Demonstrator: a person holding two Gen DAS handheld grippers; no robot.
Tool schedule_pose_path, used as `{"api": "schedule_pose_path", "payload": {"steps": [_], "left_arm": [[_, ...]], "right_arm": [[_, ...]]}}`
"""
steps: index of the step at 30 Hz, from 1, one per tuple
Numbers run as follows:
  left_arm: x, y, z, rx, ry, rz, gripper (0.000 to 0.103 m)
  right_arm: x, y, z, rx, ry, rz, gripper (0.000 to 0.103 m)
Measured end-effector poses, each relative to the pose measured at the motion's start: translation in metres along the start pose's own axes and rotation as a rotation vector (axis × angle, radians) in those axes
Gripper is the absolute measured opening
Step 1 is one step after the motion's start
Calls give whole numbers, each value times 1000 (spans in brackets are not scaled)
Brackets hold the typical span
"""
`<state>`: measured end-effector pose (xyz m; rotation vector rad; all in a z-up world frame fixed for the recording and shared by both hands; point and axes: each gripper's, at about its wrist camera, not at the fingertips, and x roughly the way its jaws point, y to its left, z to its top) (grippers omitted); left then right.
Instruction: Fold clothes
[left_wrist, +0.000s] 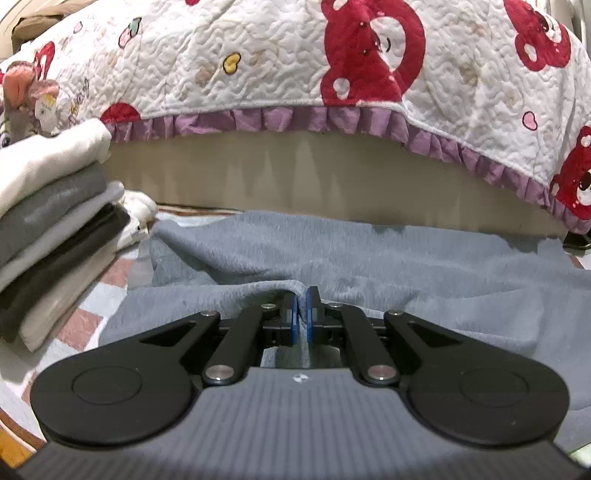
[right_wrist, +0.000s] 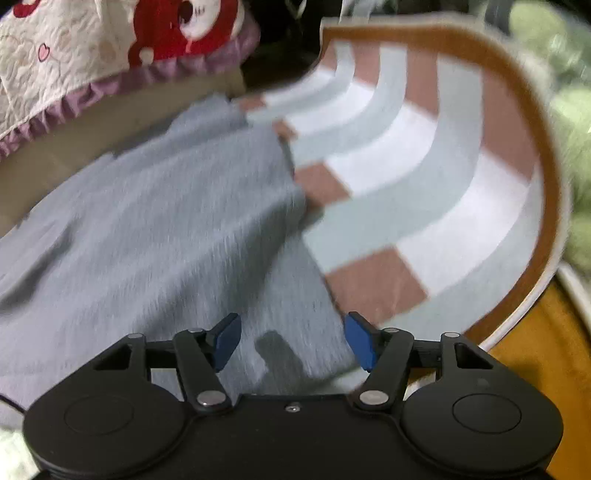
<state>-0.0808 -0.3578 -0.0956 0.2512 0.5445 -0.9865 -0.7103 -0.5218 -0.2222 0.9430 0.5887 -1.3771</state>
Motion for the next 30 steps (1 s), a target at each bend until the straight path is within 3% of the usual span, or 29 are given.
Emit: {"api": "schedule_pose_path", "payload": {"steps": [4, 5, 9, 13, 16, 18, 20, 21, 22, 23, 26, 30], "left_arm": [[3, -3, -9, 33, 17, 6, 4], [3, -4, -11, 48, 19, 10, 4], [7, -10, -20, 83, 39, 18, 4], [14, -15, -29, 94, 76, 20, 4], [18, -15, -34, 86, 102, 22, 4], [21, -13, -37, 67, 118, 18, 4], [24, -12, -39, 49, 133, 13, 4], [26, -11, -41, 44, 137, 11, 4], [27, -10, -41, 45, 136, 10, 4], [26, -8, -41, 44, 129, 10, 4], [21, -2, -27, 22, 93, 3, 4], [2, 6, 3, 19, 40, 6, 3]], "right_arm": [[3, -7, -5, -37, 18, 39, 56], [3, -6, -5, -43, 13, 47, 46], [0, -4, -4, -69, -3, 81, 24], [-2, -2, -3, -94, -20, 115, 24], [-4, 0, -3, -113, -32, 141, 30], [4, -10, 0, -40, -43, 188, 44], [15, -19, 1, 26, -62, 216, 48], [17, -21, 1, 45, -82, 228, 45], [17, -22, 3, 56, -90, 246, 31], [17, -22, 4, 63, -94, 266, 8], [-5, -17, 18, 40, -193, 339, 8], [-48, -22, 78, 50, -346, 450, 7]]}}
